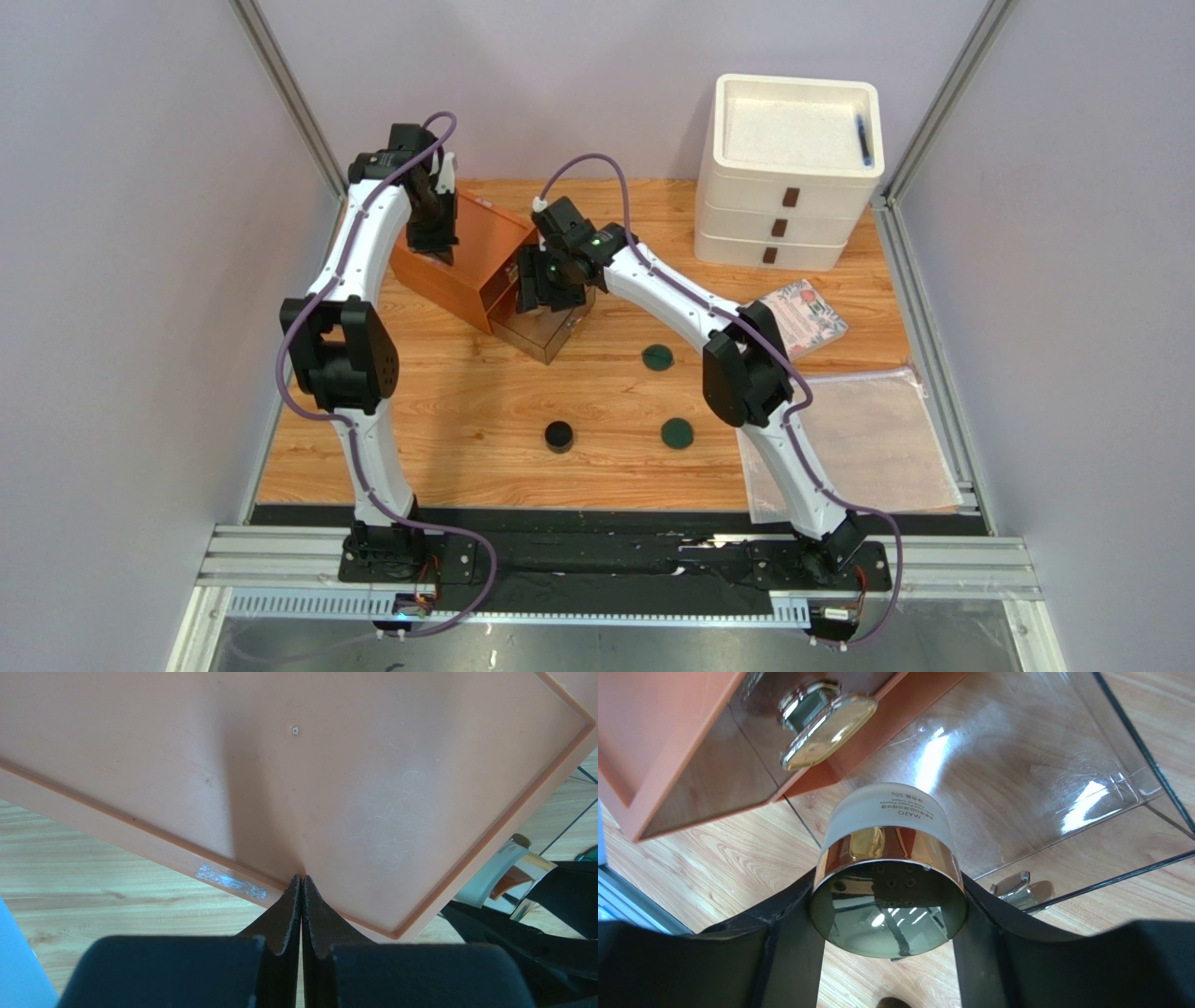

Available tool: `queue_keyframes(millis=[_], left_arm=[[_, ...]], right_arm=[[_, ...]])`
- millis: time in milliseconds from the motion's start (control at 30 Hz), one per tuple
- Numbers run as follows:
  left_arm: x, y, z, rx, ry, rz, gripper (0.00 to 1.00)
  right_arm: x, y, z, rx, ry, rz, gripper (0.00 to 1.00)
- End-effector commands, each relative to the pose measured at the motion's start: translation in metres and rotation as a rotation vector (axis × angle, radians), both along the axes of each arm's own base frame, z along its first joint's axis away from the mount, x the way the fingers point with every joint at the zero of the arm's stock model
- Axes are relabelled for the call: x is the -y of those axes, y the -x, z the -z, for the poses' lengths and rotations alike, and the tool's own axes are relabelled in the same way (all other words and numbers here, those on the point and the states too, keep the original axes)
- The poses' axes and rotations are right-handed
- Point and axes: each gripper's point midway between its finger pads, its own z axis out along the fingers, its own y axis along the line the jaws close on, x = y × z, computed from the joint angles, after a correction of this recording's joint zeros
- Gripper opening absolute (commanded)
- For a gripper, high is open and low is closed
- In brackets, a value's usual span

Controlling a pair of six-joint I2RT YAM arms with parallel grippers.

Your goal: Organize the makeup

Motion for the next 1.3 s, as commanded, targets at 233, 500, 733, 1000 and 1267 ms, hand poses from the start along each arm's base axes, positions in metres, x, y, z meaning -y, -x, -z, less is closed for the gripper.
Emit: queue_keyframes(millis=[233,500,733,1000,1267], left_arm=[[-0.001,0.017,0.005,-0.065,0.006,0.005,0.00],[0.002,0.018,0.004,-0.063,0.021,0.006,0.00],[0.001,0.019,0.004,-0.060,0.014,0.010,0.00],[0.000,0.024,0.007,-0.069,0.009,0.018,0.00],[0.000,0.024,0.006,-0.070,0.010,0.023,0.00]], right_arm=[[0.000,-0.013,-0.042,0.101,-0.064,0.037,0.75],[0.075,0.004,-0.062,0.196,0.084,0.106,0.76],[0.151,0.034,-0.026,0.150,0.222,0.191,0.75],[0.183,0.057,0.060,-0.020,0.359,0.253,0.75],[0.185,0.048,0.091,-0.067,0.353,0.305,0.75]])
